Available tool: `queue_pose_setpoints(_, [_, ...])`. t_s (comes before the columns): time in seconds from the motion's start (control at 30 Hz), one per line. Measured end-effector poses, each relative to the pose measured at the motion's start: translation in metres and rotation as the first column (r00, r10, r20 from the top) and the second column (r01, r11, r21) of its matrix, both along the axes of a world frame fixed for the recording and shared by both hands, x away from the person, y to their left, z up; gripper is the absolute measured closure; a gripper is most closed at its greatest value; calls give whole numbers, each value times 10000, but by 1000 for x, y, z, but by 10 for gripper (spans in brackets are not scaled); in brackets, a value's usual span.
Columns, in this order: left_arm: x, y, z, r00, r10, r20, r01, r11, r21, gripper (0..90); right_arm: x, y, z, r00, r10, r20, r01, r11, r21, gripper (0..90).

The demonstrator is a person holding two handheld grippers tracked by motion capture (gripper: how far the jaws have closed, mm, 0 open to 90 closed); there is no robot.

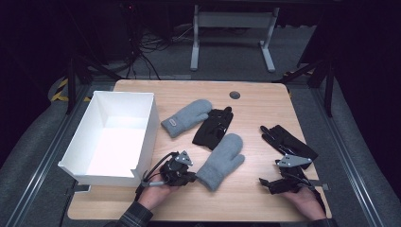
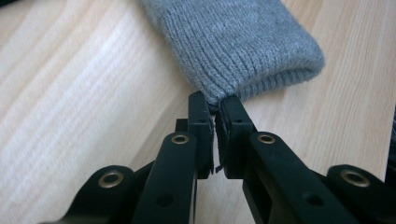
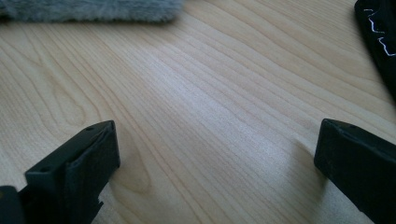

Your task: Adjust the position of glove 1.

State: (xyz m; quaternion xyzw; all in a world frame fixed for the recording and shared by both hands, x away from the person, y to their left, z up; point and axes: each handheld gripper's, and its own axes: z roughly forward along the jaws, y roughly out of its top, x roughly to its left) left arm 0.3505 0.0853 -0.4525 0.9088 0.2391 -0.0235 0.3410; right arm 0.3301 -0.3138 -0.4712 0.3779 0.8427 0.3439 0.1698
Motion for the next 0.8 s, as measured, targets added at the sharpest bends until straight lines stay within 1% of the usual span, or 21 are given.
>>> queue_pose_setpoints(0.03, [-1,0,0,10000,21,20,-21,10000,-29,854,0,0,1,10000,16,-48,-16,10000,-49,47])
queue_pose_setpoints(0.1, [-1,0,0,10000,-5,22,5,10000,-15,854,0,1,6,9998,188,-77,-188,9998,-79,224])
queue_pose_setpoints(0.17, [-1,0,0,10000,-38,19,38,10000,8,854,2,3,13,9998,208,-32,-208,9998,-43,310])
queue_pose_setpoints(0.2, [-1,0,0,10000,-90,-26,90,10000,42,854,3,4,16,9997,257,27,-257,9997,36,393])
queue_pose_setpoints(0.23, [-1,0,0,9999,-99,-37,99,9999,30,854,6,7,20,9993,355,74,-356,9992,153,455])
queue_pose_setpoints(0.3, [0,0,0,9999,-100,-65,100,9999,7,854,13,13,27,9980,622,55,-624,9972,421,607])
queue_pose_setpoints(0.37, [0,0,0,9999,-112,-69,112,9999,7,854,22,24,33,9959,898,101,-901,9952,372,721])
queue_pose_setpoints(0.4, [0,0,0,9999,-115,-76,115,9999,20,854,26,28,34,9951,972,159,-977,9947,333,760])
queue_pose_setpoints(0.47, [0,0,0,9999,-133,-72,133,9999,9,854,35,38,38,9917,1258,249,-1268,9911,410,849])
queue_pose_setpoints(0.5, [0,0,0,9999,-144,-83,144,9999,8,854,39,41,39,9913,1289,259,-1300,9905,442,887])
queue_pose_setpoints(0.6, [1,0,0,9998,-178,-86,178,9998,30,854,56,55,42,9892,1453,181,-1461,9876,568,900])
queue_pose_setpoints(0.8, [1,0,0,9997,-209,-118,210,9998,37,854,80,75,44,9864,1632,214,-1643,9841,670,900])
